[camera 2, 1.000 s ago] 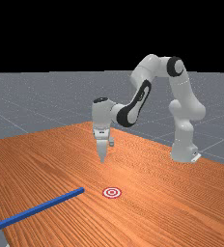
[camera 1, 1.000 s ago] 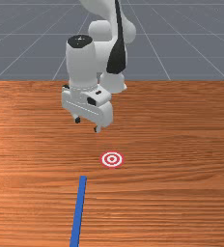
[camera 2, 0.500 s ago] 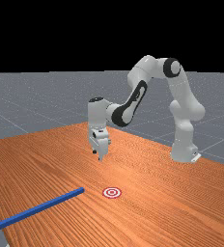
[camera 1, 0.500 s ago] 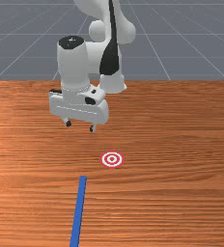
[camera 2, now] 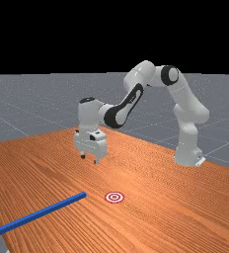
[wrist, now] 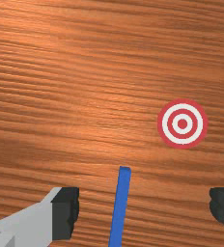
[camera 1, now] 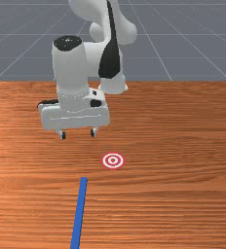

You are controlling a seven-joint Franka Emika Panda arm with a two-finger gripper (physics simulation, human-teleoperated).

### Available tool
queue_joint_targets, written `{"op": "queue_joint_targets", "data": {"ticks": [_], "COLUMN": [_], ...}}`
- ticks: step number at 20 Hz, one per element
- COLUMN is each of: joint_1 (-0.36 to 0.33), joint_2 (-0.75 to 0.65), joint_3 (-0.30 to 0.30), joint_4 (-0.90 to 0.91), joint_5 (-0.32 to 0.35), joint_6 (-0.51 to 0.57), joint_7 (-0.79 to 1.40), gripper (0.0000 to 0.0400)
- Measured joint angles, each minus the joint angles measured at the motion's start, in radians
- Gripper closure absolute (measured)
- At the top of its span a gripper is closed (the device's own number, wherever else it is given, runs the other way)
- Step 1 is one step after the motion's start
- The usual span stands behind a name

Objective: Pull the pivot to the target area

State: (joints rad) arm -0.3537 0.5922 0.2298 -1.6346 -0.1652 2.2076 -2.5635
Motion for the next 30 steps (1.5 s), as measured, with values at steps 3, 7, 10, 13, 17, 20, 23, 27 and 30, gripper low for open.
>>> {"op": "queue_joint_targets", "data": {"ticks": [3, 7, 10, 13, 17, 20, 23, 27, 30], "joint_1": [0.011, 0.047, 0.095, 0.092, 0.103, 0.143, 0.174, 0.206, 0.152], "joint_2": [0.100, 0.280, 0.422, 0.430, 0.457, 0.475, 0.547, 0.765, 0.673], "joint_3": [0.016, 0.029, 0.008, 0.011, -0.018, -0.084, -0.128, -0.187, -0.084], "joint_4": [0.171, 0.485, 0.751, 0.744, 0.726, 0.702, 0.730, 0.960, 0.809], "joint_5": [-0.025, -0.054, -0.049, -0.052, -0.032, -0.072, -0.113, -0.055, -0.062], "joint_6": [-0.075, -0.210, -0.323, -0.308, -0.258, -0.204, -0.144, -0.138, -0.124], "joint_7": [-0.119, -0.275, -0.279, -0.267, -0.086, 0.080, 0.122, 0.104, 0.067], "gripper": [0.0000, 0.0000, 0.0000, 0.0000, 0.0000, 0.0000, 0.0000, 0.0007, 0.0000]}}
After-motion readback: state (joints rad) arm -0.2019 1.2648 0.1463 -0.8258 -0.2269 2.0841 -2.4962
